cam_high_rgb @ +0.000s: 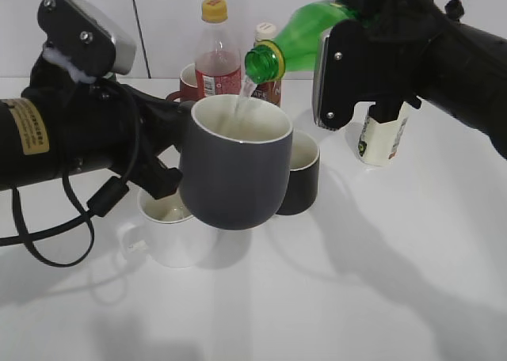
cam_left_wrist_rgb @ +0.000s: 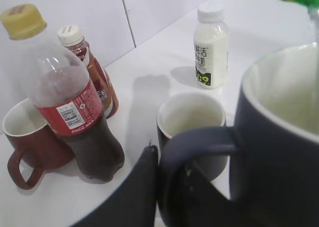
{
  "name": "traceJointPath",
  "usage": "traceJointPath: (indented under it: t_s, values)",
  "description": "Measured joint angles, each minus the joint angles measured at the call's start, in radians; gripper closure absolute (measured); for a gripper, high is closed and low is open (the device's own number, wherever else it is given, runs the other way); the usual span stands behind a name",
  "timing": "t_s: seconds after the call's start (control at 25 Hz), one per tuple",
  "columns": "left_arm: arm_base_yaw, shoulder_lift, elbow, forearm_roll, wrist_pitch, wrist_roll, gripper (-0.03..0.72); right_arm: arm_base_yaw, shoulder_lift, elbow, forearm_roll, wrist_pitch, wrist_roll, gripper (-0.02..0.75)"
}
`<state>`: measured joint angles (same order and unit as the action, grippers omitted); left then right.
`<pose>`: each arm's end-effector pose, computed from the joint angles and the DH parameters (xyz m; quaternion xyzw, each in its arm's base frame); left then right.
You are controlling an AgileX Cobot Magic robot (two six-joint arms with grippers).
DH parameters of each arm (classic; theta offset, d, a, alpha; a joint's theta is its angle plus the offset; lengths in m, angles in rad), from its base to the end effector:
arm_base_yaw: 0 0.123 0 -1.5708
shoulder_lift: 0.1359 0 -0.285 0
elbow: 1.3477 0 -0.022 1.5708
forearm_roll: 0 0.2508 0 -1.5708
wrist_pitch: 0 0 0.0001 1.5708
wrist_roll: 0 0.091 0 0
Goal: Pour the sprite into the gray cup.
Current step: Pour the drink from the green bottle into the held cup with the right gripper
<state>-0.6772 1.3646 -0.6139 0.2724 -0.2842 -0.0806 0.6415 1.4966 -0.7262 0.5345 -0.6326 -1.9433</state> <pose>0.2101 -0.1777 0.2356 0.3645 0.7459 -0.1670 0.5319 0.2664 0.1648 0.2557 -0.6001 0.4440 -0.3759 0.5490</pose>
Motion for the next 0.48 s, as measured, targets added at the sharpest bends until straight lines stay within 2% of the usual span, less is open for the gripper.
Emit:
traceJointPath:
  t_s: [0.32, 0.48]
  values:
    - [0.0, 0.0, 0.0, 0.0, -0.002, 0.0, 0.636, 0.0, 0.0, 0.0, 0.0, -0.001, 0.008, 0.363]
    - [0.0, 0.0, 0.0, 0.0, -0.048, 0.0, 0.636, 0.0, 0.0, -0.002, 0.009, 0.064, 0.113, 0.363]
